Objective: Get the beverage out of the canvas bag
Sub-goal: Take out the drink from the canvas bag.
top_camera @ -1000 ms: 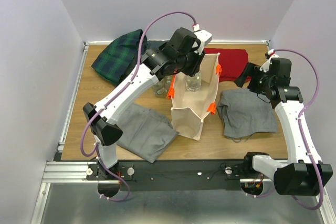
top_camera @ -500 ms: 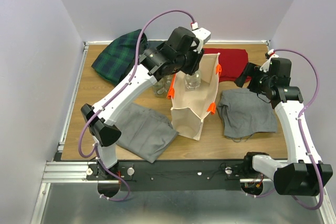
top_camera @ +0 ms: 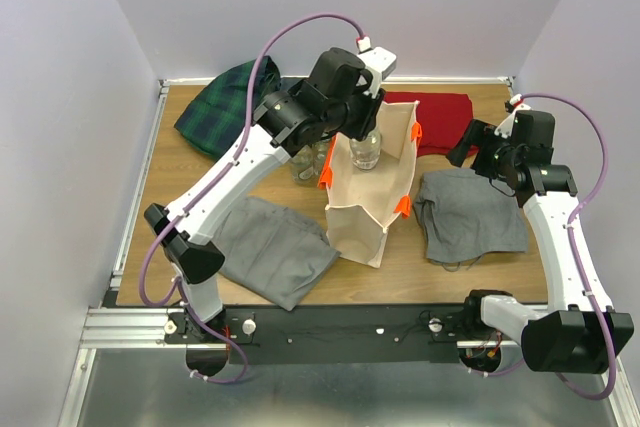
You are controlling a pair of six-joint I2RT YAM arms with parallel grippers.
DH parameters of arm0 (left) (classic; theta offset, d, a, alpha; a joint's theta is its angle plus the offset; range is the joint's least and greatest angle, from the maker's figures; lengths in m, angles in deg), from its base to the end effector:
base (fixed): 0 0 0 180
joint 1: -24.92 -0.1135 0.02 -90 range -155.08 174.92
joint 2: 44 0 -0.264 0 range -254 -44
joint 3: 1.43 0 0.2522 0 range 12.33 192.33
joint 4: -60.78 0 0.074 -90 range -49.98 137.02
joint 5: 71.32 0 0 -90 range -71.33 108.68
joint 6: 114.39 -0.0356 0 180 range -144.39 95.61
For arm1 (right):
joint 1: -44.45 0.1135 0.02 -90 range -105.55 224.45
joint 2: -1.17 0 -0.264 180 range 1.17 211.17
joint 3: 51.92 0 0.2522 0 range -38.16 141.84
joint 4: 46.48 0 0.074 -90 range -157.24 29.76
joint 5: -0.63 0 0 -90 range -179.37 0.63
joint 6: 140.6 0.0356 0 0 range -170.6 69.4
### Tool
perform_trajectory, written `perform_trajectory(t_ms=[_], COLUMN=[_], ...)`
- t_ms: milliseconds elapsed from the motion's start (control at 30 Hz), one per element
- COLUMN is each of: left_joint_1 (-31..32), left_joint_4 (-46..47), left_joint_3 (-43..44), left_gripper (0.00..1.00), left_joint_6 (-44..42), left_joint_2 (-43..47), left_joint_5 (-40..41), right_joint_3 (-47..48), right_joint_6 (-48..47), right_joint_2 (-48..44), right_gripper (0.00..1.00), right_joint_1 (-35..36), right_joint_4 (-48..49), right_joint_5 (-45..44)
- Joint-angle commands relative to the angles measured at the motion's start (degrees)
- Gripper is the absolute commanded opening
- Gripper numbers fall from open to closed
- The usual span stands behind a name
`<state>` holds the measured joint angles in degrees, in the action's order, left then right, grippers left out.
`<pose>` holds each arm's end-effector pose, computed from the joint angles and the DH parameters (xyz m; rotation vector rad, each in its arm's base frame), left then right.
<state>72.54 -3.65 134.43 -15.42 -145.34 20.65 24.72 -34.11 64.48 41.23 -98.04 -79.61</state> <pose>0.2535 -0.2760 0.4606 0.6888 2.0284 -0.5549 0.2325 -0.0070 0.3400 0.2924 2.2263 0.3161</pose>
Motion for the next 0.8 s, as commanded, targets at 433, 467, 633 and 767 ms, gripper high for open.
perform_trajectory(t_ms=[433, 467, 633, 767], left_joint_1=[0.2, 0.2, 0.2, 0.2], left_joint_4=[5.9, 5.9, 5.7, 4.9], left_joint_3=[3.4, 3.3, 3.5, 5.2], left_gripper=[0.0, 0.0, 0.0, 0.0], left_joint_6=[-1.1, -1.1, -1.2, -1.2], left_joint_2=[6.9, 7.0, 7.6, 6.9], left_joint_5=[3.6, 3.7, 4.4, 3.8], right_joint_3=[-0.5, -0.5, -0.6, -0.5], right_joint_6=[0.7, 0.7, 0.9, 0.8], right_joint_2=[-0.9, -0.9, -0.9, -1.0], right_gripper=[1.0, 1.0, 1.0, 1.0], right_joint_1=[-0.4, -0.4, -0.4, -0.4], right_joint_4=[0.1, 0.1, 0.2, 0.0], right_joint_5=[0.4, 0.5, 0.6, 0.8])
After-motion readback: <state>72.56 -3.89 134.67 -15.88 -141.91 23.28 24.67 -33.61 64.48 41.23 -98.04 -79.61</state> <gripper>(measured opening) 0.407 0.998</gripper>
